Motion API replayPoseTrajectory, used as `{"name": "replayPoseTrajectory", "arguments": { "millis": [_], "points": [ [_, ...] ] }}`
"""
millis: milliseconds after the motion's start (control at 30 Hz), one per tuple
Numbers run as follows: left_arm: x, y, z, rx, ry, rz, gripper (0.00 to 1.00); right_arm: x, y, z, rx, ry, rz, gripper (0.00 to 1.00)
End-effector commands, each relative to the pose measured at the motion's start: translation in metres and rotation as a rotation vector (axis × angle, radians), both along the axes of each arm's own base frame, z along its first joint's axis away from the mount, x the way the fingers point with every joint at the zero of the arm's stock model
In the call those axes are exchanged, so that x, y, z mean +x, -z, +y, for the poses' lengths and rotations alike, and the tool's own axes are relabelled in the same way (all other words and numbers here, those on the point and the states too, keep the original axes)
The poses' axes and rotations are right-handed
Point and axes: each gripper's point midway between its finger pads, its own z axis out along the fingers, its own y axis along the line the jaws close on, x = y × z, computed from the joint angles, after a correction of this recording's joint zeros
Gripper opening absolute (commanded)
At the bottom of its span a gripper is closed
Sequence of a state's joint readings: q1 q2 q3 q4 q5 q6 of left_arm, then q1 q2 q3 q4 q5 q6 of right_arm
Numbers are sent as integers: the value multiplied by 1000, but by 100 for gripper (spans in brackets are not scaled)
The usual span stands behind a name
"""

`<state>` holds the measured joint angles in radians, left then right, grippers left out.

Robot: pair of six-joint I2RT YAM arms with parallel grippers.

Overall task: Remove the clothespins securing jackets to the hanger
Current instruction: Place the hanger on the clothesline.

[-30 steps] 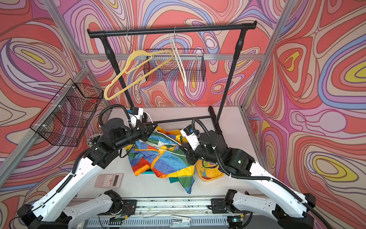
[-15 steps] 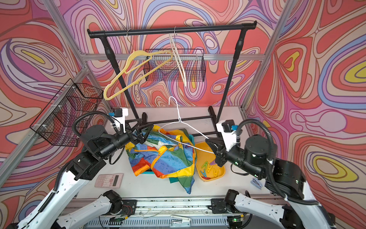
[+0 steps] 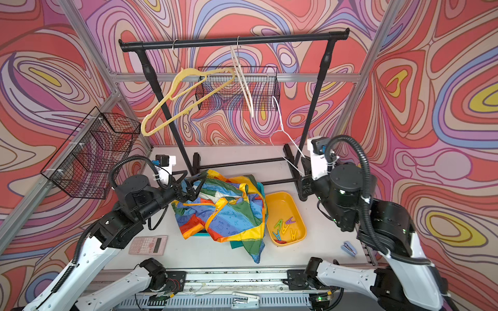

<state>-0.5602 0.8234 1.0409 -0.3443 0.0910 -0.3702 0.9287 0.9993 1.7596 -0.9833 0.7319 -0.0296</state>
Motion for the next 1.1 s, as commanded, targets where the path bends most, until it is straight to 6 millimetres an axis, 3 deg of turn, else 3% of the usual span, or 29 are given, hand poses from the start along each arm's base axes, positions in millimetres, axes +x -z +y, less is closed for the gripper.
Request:
{"name": "replayPoseTrajectory", "arguments": {
  "millis": [0,300,733,800,900,1067],
  "points": [
    [0,17,14,43,-59,26,100,8,-39,-12,10,103,-151,0],
    [-10,31,45,117,-172,23,100,16,-97,0,52,107,-327,0],
    [-13,47,64,138,-248,52,100,42,-147,29,-25,144,-429,0],
    [-14,48,66,130,-255,54,100,56,-146,34,-40,152,-404,0],
    [-17,48,68,121,-259,54,100,85,-138,27,-23,167,-349,0],
    [-24,46,77,130,-280,44,100,143,-92,-2,30,190,-192,0]
  ]
}}
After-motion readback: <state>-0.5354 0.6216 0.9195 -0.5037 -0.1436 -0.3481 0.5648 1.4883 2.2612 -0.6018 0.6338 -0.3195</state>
